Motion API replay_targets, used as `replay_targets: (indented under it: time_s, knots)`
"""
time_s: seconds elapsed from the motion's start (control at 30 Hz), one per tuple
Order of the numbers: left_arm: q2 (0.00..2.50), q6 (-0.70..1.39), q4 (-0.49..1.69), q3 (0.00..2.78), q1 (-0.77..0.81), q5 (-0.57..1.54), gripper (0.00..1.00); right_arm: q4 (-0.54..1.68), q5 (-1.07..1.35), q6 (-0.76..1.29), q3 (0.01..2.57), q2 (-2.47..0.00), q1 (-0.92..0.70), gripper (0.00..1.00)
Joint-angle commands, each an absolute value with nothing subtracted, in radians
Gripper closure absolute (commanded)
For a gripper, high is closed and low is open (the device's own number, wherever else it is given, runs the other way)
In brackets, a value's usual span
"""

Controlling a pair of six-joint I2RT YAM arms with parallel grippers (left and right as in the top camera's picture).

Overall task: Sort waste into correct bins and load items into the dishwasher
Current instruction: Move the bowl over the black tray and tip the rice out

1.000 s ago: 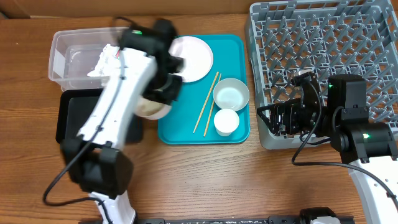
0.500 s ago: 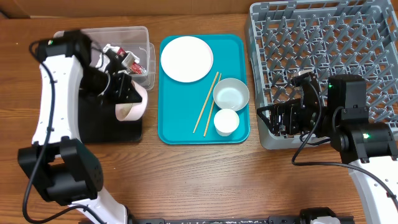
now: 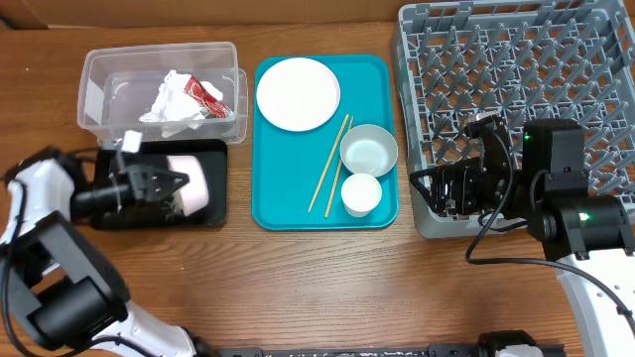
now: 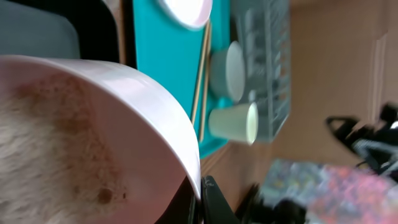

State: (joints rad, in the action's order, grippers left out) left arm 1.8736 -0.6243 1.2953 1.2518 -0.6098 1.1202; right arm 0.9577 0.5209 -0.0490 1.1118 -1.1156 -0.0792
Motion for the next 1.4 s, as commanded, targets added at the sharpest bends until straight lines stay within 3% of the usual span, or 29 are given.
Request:
replay_targets:
  time_s: [0.0,0.23,0.53,0.77,0.93,1.37]
  knots:
    - [1.858,-0.678,1.275,1.199,-0.686,1.332,0.96,0.953,0.533,-0.053,1.138,-1.113,-0.077,0.00]
    - [1.859,-0.677,1.306,1.172,-0.787,1.454,0.96,0.952,0.533,-0.053,1.138,-1.113,-0.077,0.00]
    - [1.858,-0.638,1.334,1.173,-0.800,1.582,0.96,0.952,0.533,-0.053,1.138,-1.113,-0.077,0.00]
    - [1.858,-0.549,1.240,1.175,-0.805,1.581,0.96,0.949,0.533,-0.053,1.138,-1.113,-0.077,0.00]
    - [1.858,-0.279,1.056,1.175,-0.813,1.582,0.96,0.942,0.533,-0.053,1.138,-1.113,-0.077,0.00]
    - [1.845,-0.252,1.107,1.176,-0.794,1.582,0.96,0.940,0.533,-0.053,1.138,-1.113,-0.077,0.00]
